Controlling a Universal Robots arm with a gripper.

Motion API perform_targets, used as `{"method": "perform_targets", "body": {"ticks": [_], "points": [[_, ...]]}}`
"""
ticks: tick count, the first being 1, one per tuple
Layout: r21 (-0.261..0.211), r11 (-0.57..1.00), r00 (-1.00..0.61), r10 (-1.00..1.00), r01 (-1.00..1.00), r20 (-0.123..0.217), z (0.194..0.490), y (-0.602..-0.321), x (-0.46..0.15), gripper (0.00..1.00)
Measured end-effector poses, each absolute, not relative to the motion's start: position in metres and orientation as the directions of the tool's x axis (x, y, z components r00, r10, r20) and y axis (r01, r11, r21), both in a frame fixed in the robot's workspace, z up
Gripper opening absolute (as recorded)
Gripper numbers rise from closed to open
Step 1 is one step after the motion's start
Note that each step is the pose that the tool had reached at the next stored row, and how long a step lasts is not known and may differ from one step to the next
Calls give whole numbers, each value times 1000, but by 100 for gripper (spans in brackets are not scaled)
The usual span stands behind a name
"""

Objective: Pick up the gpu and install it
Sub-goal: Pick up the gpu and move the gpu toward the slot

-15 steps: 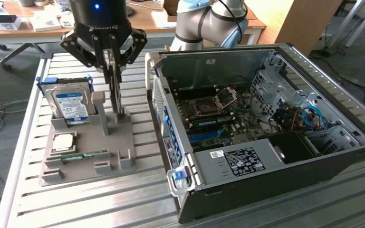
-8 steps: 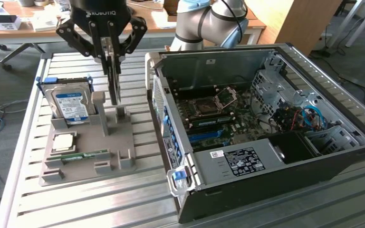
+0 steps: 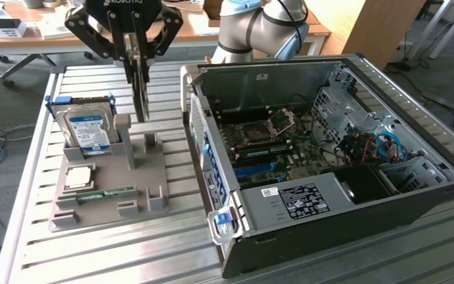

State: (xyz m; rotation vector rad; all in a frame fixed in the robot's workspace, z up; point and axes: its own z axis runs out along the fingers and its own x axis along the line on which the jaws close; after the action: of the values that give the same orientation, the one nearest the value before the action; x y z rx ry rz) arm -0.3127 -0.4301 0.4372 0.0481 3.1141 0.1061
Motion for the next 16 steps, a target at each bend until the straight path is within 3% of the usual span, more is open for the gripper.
{"method": "perform_targets", "body": {"ticks": [16], "points": [[68, 997, -999, 32, 30, -25, 437, -430, -304, 26]]}}
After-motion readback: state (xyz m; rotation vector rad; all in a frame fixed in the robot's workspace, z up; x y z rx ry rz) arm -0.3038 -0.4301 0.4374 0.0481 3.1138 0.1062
